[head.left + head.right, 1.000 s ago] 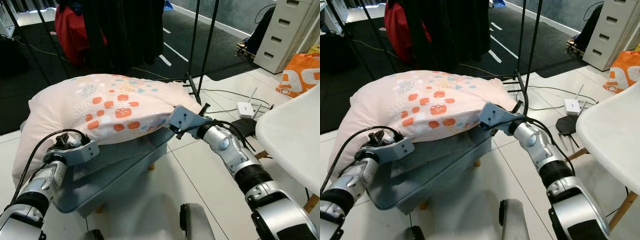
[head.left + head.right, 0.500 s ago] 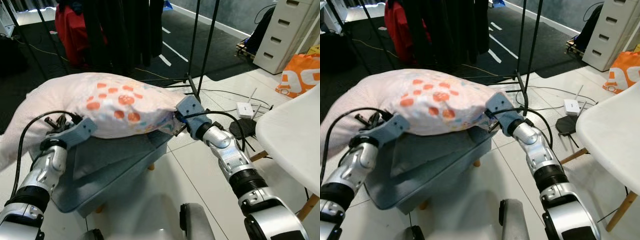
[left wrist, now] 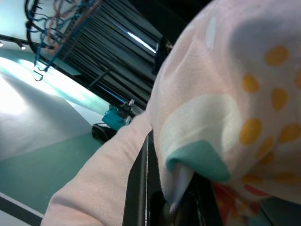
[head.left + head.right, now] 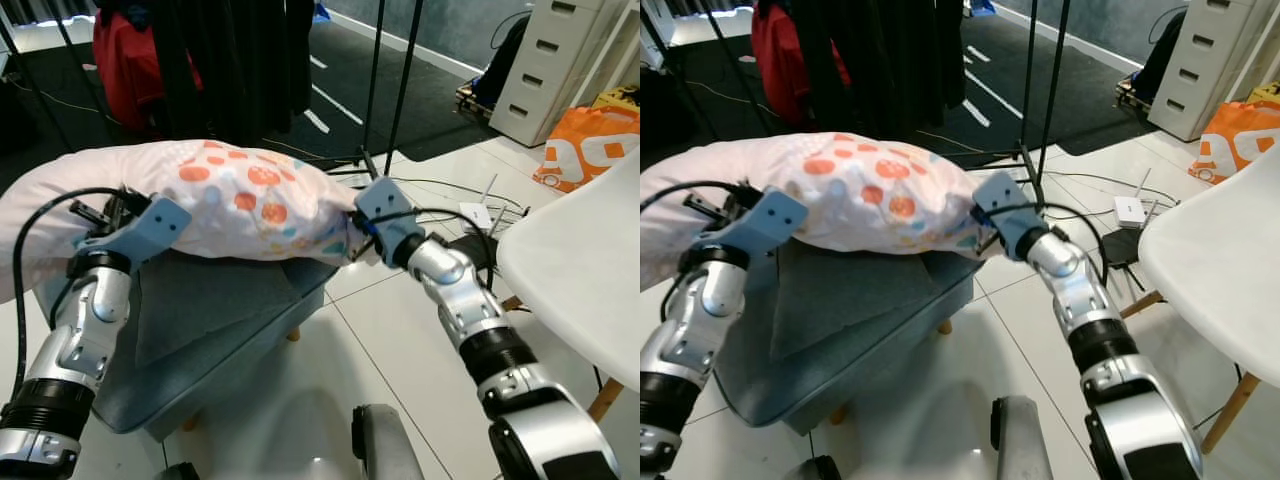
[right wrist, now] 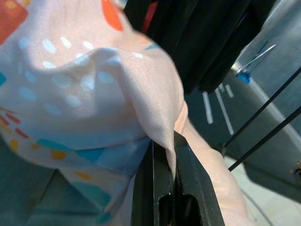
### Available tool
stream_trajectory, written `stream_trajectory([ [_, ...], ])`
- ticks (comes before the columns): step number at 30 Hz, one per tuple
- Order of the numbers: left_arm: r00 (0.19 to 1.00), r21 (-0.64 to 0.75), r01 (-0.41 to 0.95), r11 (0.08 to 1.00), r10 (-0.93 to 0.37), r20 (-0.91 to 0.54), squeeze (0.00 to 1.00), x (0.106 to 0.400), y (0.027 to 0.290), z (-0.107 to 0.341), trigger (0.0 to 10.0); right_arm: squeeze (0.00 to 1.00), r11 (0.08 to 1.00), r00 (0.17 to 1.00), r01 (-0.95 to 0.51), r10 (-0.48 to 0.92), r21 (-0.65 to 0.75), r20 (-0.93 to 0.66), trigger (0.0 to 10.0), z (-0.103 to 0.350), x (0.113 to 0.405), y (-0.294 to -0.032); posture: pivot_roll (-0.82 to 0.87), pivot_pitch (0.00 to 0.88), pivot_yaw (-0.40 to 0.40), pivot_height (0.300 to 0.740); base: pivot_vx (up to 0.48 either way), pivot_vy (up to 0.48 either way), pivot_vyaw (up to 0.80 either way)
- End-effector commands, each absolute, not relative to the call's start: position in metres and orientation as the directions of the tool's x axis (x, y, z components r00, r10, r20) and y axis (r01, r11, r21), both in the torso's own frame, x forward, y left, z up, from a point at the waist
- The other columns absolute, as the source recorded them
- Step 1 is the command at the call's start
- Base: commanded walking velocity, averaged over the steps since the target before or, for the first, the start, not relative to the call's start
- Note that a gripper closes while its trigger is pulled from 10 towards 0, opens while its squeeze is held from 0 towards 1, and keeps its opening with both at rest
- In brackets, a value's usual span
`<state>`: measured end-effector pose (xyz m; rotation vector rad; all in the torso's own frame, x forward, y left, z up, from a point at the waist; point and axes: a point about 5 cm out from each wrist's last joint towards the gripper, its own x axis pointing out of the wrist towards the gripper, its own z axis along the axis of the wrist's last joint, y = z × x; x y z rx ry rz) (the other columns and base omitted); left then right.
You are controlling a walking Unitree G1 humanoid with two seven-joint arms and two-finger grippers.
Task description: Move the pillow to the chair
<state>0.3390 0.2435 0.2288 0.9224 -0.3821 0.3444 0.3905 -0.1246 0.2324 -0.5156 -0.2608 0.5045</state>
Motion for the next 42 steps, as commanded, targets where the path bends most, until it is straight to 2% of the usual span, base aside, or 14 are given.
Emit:
stream_trajectory([
  [1,0.855,0.64,-0.467,0.61,0.127,0.503,0.0,0.334,0.24,0.243,10.0,0.0,0.755,0.826,-0.385,0.538,-0.531,0.168,0.0,0.247,0.39,-0.118,-0.21,0.084,-0.014,0.504,0.0,0.0,0.0],
  [3,0.855,0.64,-0.467,0.61,0.127,0.503,0.0,0.334,0.24,0.243,10.0,0.0,0.755,0.826,-0.385,0.538,-0.531,0.168,0.0,0.247,0.39,-0.118,-0.21,0.084,-0.014,0.504,0.0,0.0,0.0],
  [4,0.846,0.588,-0.463,0.663,0.132,0.517,0.0,0.333,0.235,0.248,10.0,0.0,0.758,0.817,-0.374,0.542,-0.535,0.196,0.0,0.257,0.39,-0.116,-0.21,0.081,-0.016,0.509,0.0,0.0,0.0],
  [5,0.846,0.588,-0.463,0.663,0.132,0.517,0.0,0.333,0.235,0.248,10.0,0.0,0.758,0.817,-0.374,0.542,-0.535,0.196,0.0,0.257,0.39,-0.116,-0.21,0.081,-0.016,0.509,0.0,0.0,0.0],
  [6,0.843,0.538,-0.452,0.711,0.143,0.518,0.0,0.331,0.23,0.252,10.0,0.0,0.758,0.808,-0.367,0.547,-0.539,0.219,0.0,0.265,0.389,-0.114,-0.21,0.078,-0.02,0.514,0.0,0.0,0.0],
  [12,0.85,0.459,-0.423,0.781,0.166,0.5,0.0,0.328,0.219,0.255,10.0,0.0,0.752,0.788,-0.357,0.561,-0.555,0.253,0.0,0.279,0.387,-0.11,-0.21,0.069,-0.026,0.534,0.0,0.0,0.0],
  [23,0.872,0.478,-0.391,0.787,0.151,0.466,0.0,0.327,0.209,0.249,10.0,0.0,0.742,0.785,-0.358,0.567,-0.566,0.247,0.0,0.282,0.389,-0.111,-0.22,0.059,-0.034,0.559,0.0,0.0,0.0],
  [26,0.875,0.532,-0.394,0.75,0.128,0.468,0.0,0.324,0.21,0.25,10.0,0.0,0.737,0.778,-0.372,0.579,-0.564,0.243,0.0,0.28,0.387,-0.11,-0.21,0.049,-0.037,0.569,0.0,0.0,0.0],
  [32,0.875,0.539,-0.412,0.734,0.155,0.459,0.0,0.299,0.226,0.251,10.0,0.0,0.726,0.745,-0.413,0.617,-0.549,0.255,0.0,0.277,0.369,-0.11,-0.21,0.043,-0.036,0.589,0.0,0.0,0.0],
  [36,0.875,0.495,-0.415,0.763,0.184,0.448,0.0,0.279,0.225,0.248,10.0,0.0,0.717,0.719,-0.44,0.642,-0.54,0.266,0.0,0.277,0.354,-0.106,-0.21,0.051,-0.034,0.604,0.0,0.0,0.0],
  [42,0.888,0.478,-0.394,0.785,0.19,0.419,0.0,0.265,0.219,0.241,10.0,0.0,0.718,0.717,-0.458,0.647,-0.524,0.26,0.0,0.271,0.345,-0.105,-0.2,0.056,-0.034,0.614,0.0,0.0,0.0],
])
